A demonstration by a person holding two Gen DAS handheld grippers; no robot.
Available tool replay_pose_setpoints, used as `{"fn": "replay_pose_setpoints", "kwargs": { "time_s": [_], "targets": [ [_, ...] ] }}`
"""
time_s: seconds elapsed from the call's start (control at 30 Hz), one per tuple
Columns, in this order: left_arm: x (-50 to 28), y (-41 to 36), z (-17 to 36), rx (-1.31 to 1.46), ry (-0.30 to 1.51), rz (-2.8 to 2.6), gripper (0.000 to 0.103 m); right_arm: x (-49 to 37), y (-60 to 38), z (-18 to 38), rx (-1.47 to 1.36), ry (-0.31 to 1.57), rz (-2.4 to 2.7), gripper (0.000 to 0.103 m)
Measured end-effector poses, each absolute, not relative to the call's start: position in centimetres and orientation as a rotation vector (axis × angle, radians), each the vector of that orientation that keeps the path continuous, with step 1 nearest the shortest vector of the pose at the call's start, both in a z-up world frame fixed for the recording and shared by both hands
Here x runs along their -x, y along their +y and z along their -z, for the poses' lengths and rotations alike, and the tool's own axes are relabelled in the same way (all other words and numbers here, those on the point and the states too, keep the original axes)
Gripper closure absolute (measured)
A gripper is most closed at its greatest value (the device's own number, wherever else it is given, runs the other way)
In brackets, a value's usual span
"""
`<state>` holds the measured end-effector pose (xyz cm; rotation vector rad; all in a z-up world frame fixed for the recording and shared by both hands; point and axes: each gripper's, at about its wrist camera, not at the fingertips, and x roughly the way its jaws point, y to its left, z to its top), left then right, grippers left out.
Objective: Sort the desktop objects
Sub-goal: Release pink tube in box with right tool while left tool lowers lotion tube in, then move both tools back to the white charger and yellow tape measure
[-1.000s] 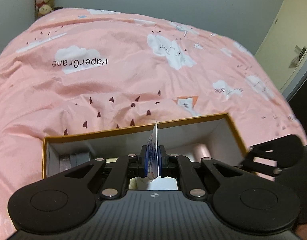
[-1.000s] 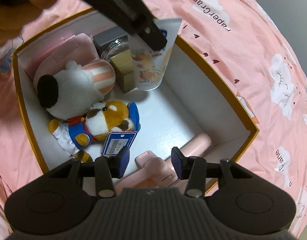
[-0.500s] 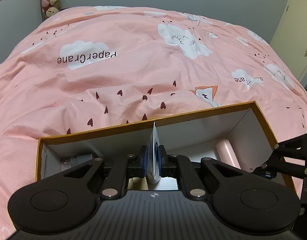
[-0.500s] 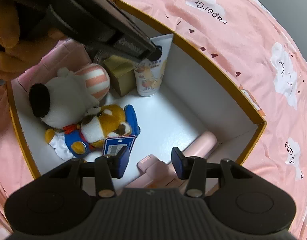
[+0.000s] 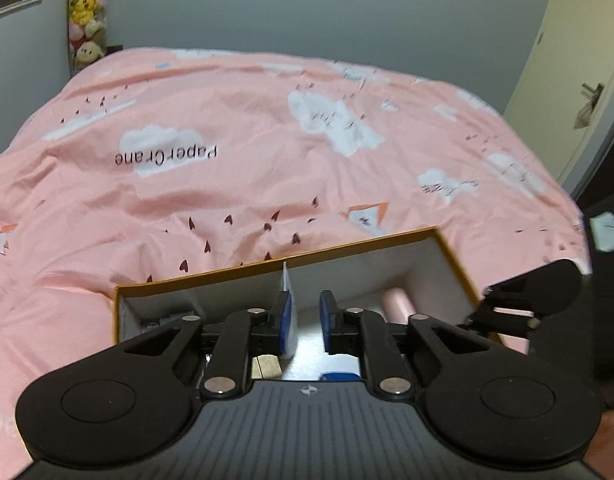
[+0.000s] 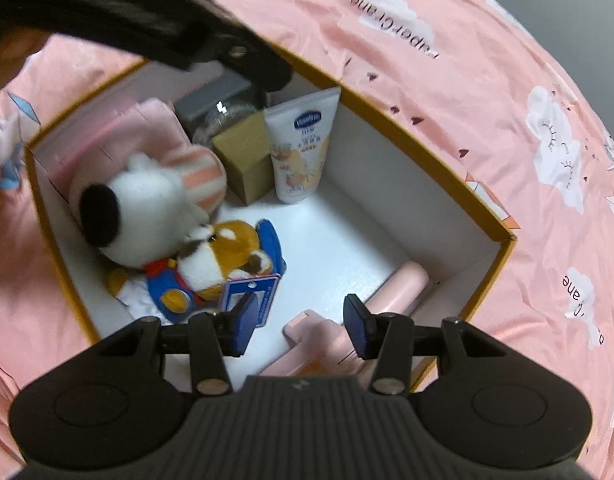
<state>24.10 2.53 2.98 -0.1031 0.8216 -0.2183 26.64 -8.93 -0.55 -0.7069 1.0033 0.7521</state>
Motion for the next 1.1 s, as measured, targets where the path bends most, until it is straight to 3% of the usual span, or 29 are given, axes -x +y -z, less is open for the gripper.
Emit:
{"fn": "replay_pose_setpoints", "kwargs": {
  "time_s": [0.17,0.33,0.43,0.6,0.77,0.9,1.1],
  "targets": [
    [-19.9,2.8,-5.4,0.077,0.774,0.239,0.085,-24.0,-10.4,-2.2,0.616,0.931,-0.735,0.053],
    [-14.9,2.8,-6.4,0.051,0.71,0.241,0.075,-20.0,-13.4,-4.9,0.403,0.827,-0.721,0.042],
    [-12.2,2.5,-6.0,0.065,0.722,0.256,0.07,-17.0,-16.3,-5.7,0.263,0.744,-0.69,0.035],
    [-9.0,1.3,-3.9,0.103,0.776,0.281,0.069,-12.0,-20.2,-4.8,0.119,0.665,-0.617,0.033],
    [-8.2,-0.1,0.6,0.149,0.937,0.314,0.069,-10.0,-22.1,0.1,-0.053,0.81,-0.549,0.034],
    [-7.0,-1.5,4.0,0.107,1.01,0.323,0.069,-10.0,-22.0,4.9,-0.115,0.962,-0.491,0.047],
    [-6.7,-1.8,6.4,0.119,1.096,0.33,0.069,-10.9,-21.9,9.5,-0.2,1.134,-0.499,0.05]
  ]
}}
